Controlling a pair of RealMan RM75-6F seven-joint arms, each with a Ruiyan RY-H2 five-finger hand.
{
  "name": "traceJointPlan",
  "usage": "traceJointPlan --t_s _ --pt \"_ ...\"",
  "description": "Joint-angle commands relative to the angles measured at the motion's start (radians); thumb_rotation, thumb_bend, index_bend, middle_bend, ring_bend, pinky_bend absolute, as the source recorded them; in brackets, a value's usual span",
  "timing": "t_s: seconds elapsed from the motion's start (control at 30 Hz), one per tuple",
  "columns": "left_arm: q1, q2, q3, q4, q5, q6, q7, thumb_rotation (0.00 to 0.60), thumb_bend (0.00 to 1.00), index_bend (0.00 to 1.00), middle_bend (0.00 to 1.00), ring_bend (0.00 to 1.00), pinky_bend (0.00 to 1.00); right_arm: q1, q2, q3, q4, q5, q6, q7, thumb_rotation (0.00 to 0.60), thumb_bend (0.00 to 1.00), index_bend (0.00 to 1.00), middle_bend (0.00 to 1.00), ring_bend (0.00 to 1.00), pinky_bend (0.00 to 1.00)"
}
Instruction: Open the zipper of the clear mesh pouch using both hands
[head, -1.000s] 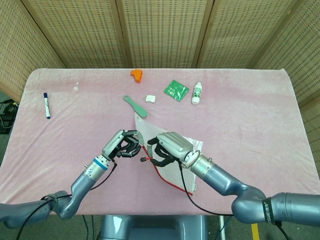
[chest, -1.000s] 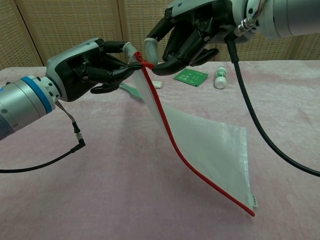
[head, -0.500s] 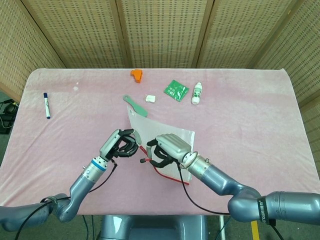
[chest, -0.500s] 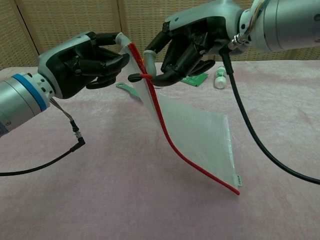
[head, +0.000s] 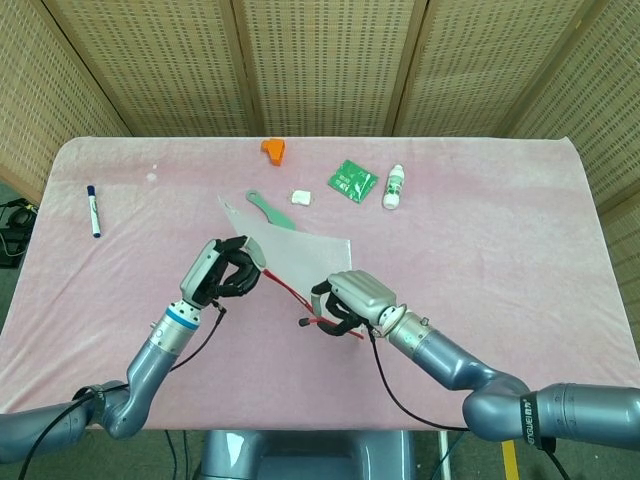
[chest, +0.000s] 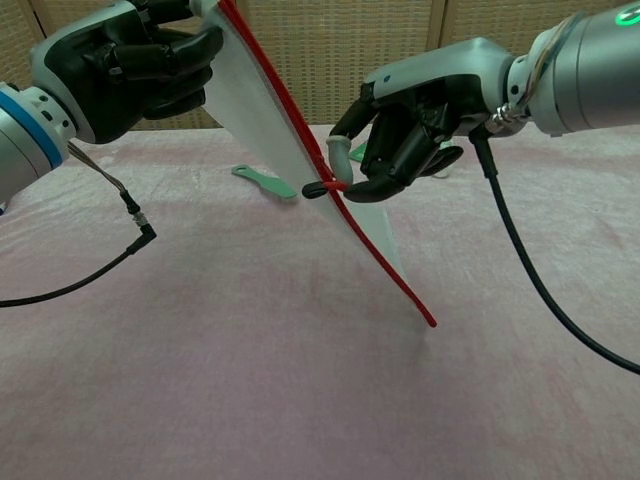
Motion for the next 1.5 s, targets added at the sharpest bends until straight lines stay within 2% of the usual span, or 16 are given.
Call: traceJointPlan --t_s 0.03,0.57,1.07,1.1,1.13,1.17,1.2,1.23,1.3,1.33,1.37,1.43,1.5 --pt "0.004 0.016 -0.014 -0.012 -0.010 0.005 -0.007 0.600 0.83 0.85 0.91 0.84 0.98 -0.008 -0.001 -0.011 0.012 -0.002 -0.003 -0.002 0.600 0.76 0.83 0.98 0.95 1.00" --pt "0.036 0.130 -0.076 -0.066 -0.036 0.039 -0.041 0.600 0.84 0.85 0.90 0.84 0.98 -0.058 0.006 -0.098 0.095 -0.013 -0.034 -0.029 0.600 0.77 0.83 0.98 0.95 1.00" --pt "0.050 0.174 -0.081 -0.050 -0.046 0.027 -0.079 0.600 0.84 0.86 0.90 0.84 0.98 -0.063 0.020 -0.140 0.117 0.026 -0.055 -0.069 0.600 0.77 0.83 0.98 0.95 1.00" --pt "0.050 0.173 -0.080 -0.049 -0.044 0.027 -0.080 0.600 0.84 0.86 0.90 0.84 0.98 -0.065 0.018 -0.139 0.118 0.024 -0.054 -0.069 0.600 0.77 0.83 0.98 0.95 1.00" --pt "0.050 0.173 -0.077 -0.046 -0.039 0.027 -0.081 0.600 0.82 0.85 0.90 0.84 0.98 -0.069 0.016 -0.135 0.118 0.014 -0.048 -0.066 0.600 0.74 0.78 0.98 0.95 1.00" --pt "0.049 0.174 -0.071 -0.040 -0.030 0.026 -0.077 0.600 0.76 0.83 0.90 0.84 0.98 -0.076 0.013 -0.132 0.119 0.000 -0.041 -0.061 0.600 0.68 0.71 0.98 0.95 1.00" --pt "0.047 0.175 -0.067 -0.035 -0.024 0.023 -0.073 0.600 0.58 0.73 0.90 0.84 0.98 -0.082 0.012 -0.130 0.121 -0.011 -0.040 -0.056 0.600 0.52 0.55 0.98 0.95 1.00" --pt "0.044 0.178 -0.058 -0.026 -0.012 0.016 -0.064 0.600 0.34 0.53 0.90 0.84 0.98 -0.087 0.013 -0.128 0.122 -0.021 -0.043 -0.050 0.600 0.31 0.36 0.98 0.95 1.00" --pt "0.040 0.189 -0.031 -0.009 0.018 0.000 -0.044 0.600 0.06 0.17 0.90 0.84 0.97 -0.095 0.014 -0.125 0.128 -0.040 -0.034 -0.049 0.600 0.06 0.16 0.97 0.95 1.00" --pt "0.040 0.190 -0.023 -0.002 0.026 -0.001 -0.037 0.600 0.00 0.03 0.90 0.84 0.96 -0.098 0.014 -0.126 0.131 -0.050 -0.028 -0.053 0.600 0.00 0.09 0.97 0.95 1.00" --pt "0.041 0.190 -0.014 0.008 0.033 0.000 -0.021 0.600 0.00 0.00 0.90 0.84 0.96 -0.103 0.014 -0.128 0.135 -0.066 -0.018 -0.061 0.600 0.00 0.06 0.97 0.95 1.00" --pt "0.046 0.190 0.000 0.024 0.044 0.007 0.020 0.600 0.00 0.00 0.90 0.84 0.96 -0.117 0.016 -0.132 0.140 -0.096 0.002 -0.070 0.600 0.00 0.01 0.97 0.95 1.00" --pt "0.048 0.227 -0.006 0.025 0.041 0.010 0.100 0.600 0.00 0.00 0.89 0.84 0.96 -0.142 0.037 -0.141 0.133 -0.133 0.030 -0.077 0.600 0.00 0.00 0.96 0.95 1.00"
